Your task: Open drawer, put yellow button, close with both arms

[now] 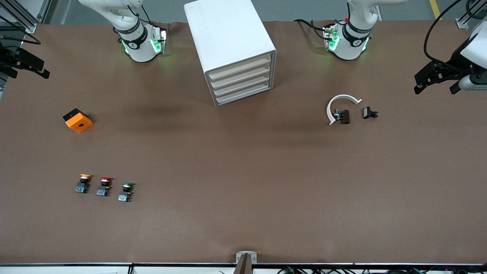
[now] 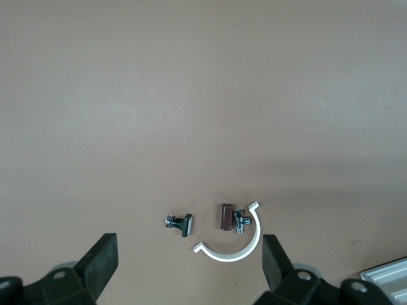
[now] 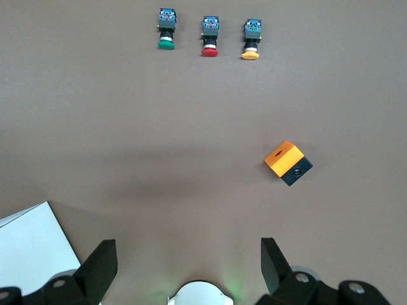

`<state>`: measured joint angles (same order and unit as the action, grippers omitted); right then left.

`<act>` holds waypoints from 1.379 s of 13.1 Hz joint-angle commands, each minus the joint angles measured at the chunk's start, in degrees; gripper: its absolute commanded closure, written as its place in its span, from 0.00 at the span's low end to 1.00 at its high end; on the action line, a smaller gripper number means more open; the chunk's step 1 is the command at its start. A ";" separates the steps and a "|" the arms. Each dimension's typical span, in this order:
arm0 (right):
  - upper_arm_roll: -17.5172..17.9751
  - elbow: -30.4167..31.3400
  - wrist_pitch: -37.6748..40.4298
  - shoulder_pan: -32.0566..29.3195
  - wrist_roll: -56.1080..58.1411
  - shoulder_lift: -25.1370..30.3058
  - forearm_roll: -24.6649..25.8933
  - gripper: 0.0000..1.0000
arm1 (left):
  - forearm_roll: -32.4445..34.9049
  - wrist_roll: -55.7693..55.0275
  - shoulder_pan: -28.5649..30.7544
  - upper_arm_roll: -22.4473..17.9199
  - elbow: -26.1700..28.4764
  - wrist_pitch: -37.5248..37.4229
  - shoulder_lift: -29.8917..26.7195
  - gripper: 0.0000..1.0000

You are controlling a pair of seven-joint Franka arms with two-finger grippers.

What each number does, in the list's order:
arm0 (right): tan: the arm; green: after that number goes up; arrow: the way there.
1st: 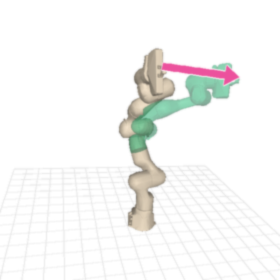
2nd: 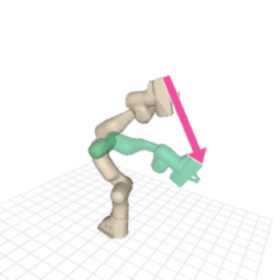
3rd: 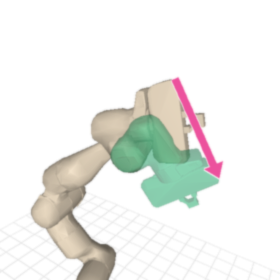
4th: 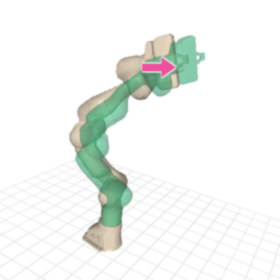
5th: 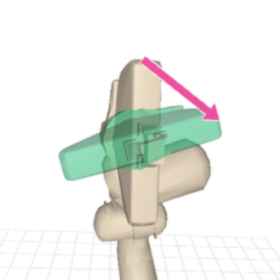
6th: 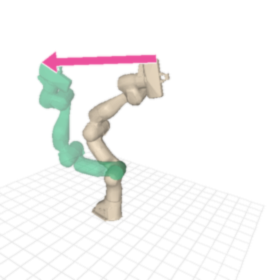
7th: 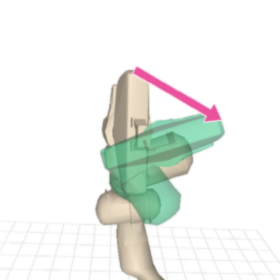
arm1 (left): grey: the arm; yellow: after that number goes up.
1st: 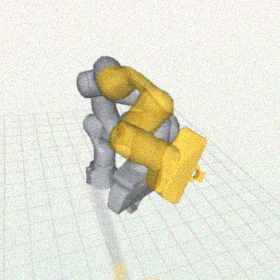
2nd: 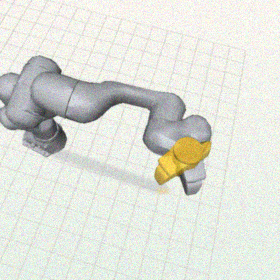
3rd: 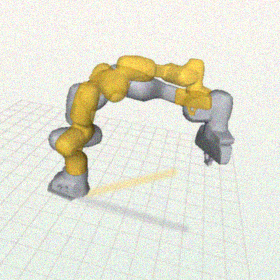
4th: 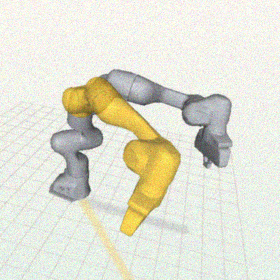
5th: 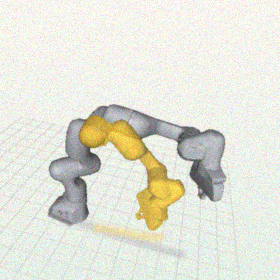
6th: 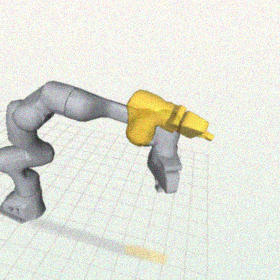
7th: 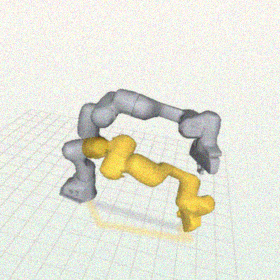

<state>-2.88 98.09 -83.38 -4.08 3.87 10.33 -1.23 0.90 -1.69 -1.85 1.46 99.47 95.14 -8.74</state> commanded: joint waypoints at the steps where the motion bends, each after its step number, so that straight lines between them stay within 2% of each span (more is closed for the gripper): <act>1: 0.86 0.52 0.14 -1.46 0.18 1.27 -0.26 0.00 | -0.72 -0.77 -0.18 -0.31 -1.39 -1.36 0.65 0.00; 7: 0.95 0.52 -0.03 -1.37 0.26 1.27 -0.26 0.00 | -0.90 -0.86 0.26 -0.58 -2.18 -1.36 1.79 0.00; 9: 0.95 0.52 0.06 -1.37 0.26 1.27 -0.17 0.00 | -0.81 -0.86 0.61 -0.58 -2.26 -3.36 2.93 0.00; 11: 0.95 0.52 -0.03 -1.37 0.26 1.27 -0.17 0.00 | -0.90 -0.77 0.70 -0.58 -2.61 -6.44 6.08 0.00; 16: 0.95 0.35 -0.03 -1.37 0.26 1.18 -0.17 0.00 | -1.33 -3.48 -0.44 0.03 -3.05 -6.63 13.29 0.00; 18: 0.95 0.35 0.14 -1.46 0.35 1.18 -0.17 0.00 | -8.85 -7.26 -0.26 -0.05 -5.42 -6.46 17.77 0.00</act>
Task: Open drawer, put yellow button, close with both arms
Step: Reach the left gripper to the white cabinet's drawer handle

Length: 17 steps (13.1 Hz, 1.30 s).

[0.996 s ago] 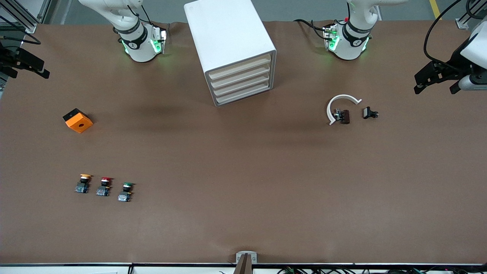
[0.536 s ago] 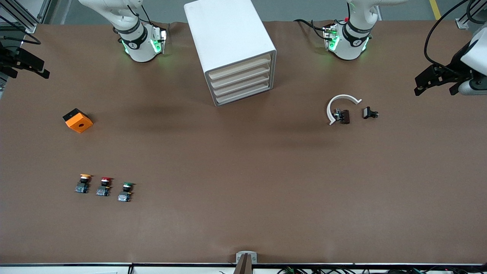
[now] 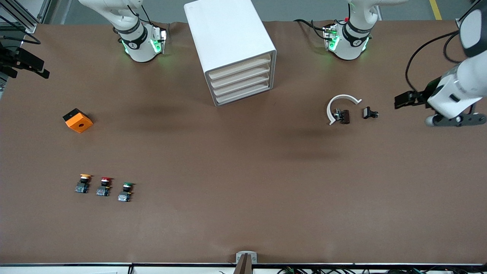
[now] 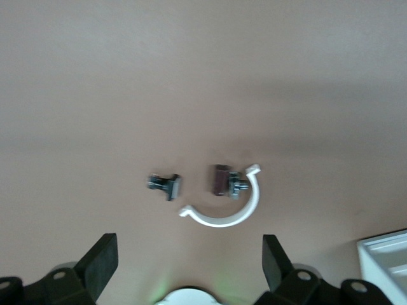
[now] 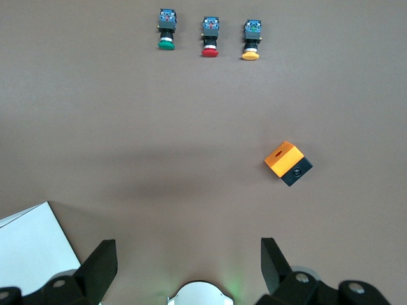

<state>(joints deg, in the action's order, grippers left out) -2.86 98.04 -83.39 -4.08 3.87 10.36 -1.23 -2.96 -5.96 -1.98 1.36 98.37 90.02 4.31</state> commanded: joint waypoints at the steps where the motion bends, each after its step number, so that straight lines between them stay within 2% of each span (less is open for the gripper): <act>1: 0.84 0.40 0.16 -1.46 0.35 1.07 -0.17 0.00 | -7.13 -4.74 -0.39 0.04 -5.29 -0.82 7.35 0.00; 5: 0.84 0.22 0.25 -1.46 0.18 1.07 -0.17 0.00 | -8.46 -19.92 -5.04 0.39 -7.23 0.16 13.61 0.00; 7: 0.84 0.14 0.16 -1.46 0.09 0.98 -0.09 0.00 | -15.19 -28.62 -6.19 0.57 -9.77 0.07 16.24 0.00; 10: 0.57 -0.83 0.34 -1.98 0.79 0.72 -0.09 0.00 | -22.51 -42.33 -9.78 0.66 -10.13 -1.25 19.41 0.00; 12: 0.57 -0.83 0.25 -2.33 0.79 0.63 0.09 0.00 | -26.72 -53.83 -13.12 0.66 -10.48 -4.05 23.79 0.00; 14: 0.57 -1.36 0.07 -2.60 0.70 -0.07 0.44 0.00 | -29.02 -65.27 -15.85 0.74 -13.46 -7.91 28.54 0.00; 17: 0.48 -3.29 0.25 -4.61 0.61 -1.91 0.09 0.00 | -35.25 -77.31 -16.56 2.84 -14.18 -11.79 33.03 0.00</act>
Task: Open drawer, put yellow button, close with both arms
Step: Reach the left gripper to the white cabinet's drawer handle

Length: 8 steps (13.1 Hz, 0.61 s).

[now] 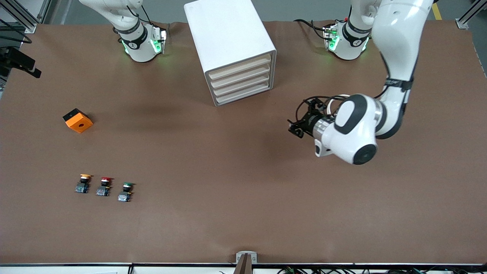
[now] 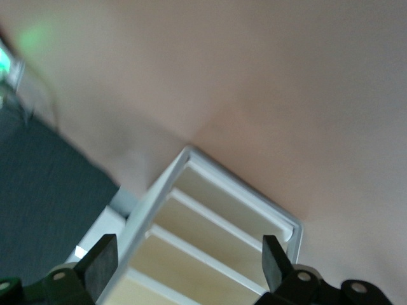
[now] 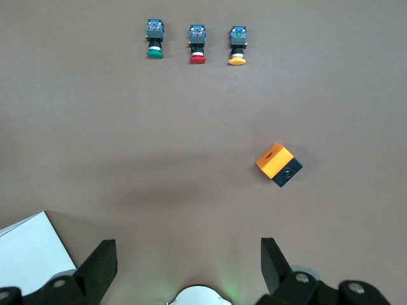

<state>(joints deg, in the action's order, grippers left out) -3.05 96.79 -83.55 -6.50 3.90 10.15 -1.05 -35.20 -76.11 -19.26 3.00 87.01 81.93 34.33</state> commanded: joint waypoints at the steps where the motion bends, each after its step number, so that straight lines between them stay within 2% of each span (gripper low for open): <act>1: 0.76 -2.39 0.49 -2.37 0.75 -3.02 0.26 0.00 | -3.99 -12.78 0.72 2.44 -2.64 -4.93 4.16 0.00; 2: 0.76 -2.31 -0.03 -2.46 0.23 -4.94 0.18 0.00 | -4.43 -17.70 0.80 3.84 -2.64 -7.12 5.65 0.00; 3: 0.76 -2.83 -0.47 -2.46 0.66 -9.40 -0.43 0.00 | -5.40 -21.41 0.72 4.55 -2.55 -8.62 6.71 0.00; 6: 0.76 -4.68 -5.65 -3.16 1.28 -13.64 0.35 0.00 | -13.56 -32.30 0.72 4.82 -2.03 -16.34 9.78 0.00; 7: 0.76 -4.86 -7.75 -3.86 1.28 -16.36 -0.08 0.00 | -15.23 -35.13 0.20 4.82 -0.89 -17.50 10.06 0.00; 8: 0.85 -5.12 -9.69 -4.65 1.63 -16.82 -0.17 0.00 | -16.29 -36.90 -0.24 4.82 -0.01 -17.94 10.06 0.00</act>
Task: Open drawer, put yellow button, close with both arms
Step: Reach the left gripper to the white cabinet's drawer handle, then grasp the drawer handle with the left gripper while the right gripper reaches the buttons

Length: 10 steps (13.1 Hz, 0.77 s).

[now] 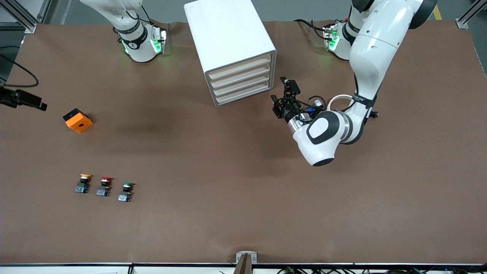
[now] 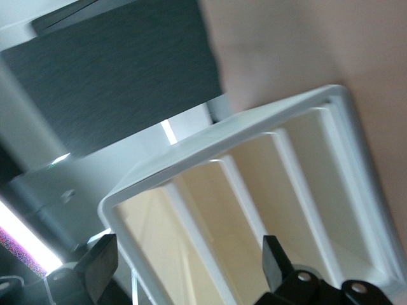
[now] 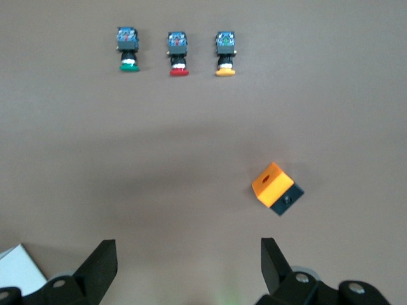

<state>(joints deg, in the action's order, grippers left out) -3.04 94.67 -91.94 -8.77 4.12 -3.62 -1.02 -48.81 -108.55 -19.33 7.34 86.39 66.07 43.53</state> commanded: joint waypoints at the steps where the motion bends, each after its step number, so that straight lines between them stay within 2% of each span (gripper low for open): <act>1: 0.85 -3.00 -2.88 -1.95 1.50 -3.15 0.66 0.00 | -3.13 -5.61 -0.27 0.48 0.88 -2.78 1.12 0.00; 3: 0.85 -2.39 -8.22 -2.04 0.80 -5.68 2.16 0.00 | -4.62 -7.19 -1.14 0.48 2.20 -2.88 2.35 0.00; 4: 0.85 -2.21 -10.60 -2.65 0.71 -7.61 2.25 0.00 | -5.15 -8.77 -1.50 0.48 2.29 -2.88 3.14 0.16; 6: 0.85 -2.21 -17.71 -4.05 1.15 -13.14 1.99 0.00 | -5.77 -9.66 -2.55 0.48 2.29 -2.88 3.67 0.34; 8: 0.85 -2.21 -23.08 -3.45 1.24 -17.11 1.81 0.00 | -6.38 -9.75 -4.04 0.48 2.73 -2.88 3.58 0.38; 10: 0.93 -2.13 -27.04 -2.83 1.24 -20.80 1.81 0.00 | -6.47 -9.75 -5.71 0.48 3.95 -2.79 3.32 0.38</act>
<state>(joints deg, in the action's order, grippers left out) -2.83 94.05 -117.09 -11.76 5.06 -21.42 0.39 -53.95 -117.14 -23.61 7.87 88.97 63.78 47.51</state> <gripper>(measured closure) 0.000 0.379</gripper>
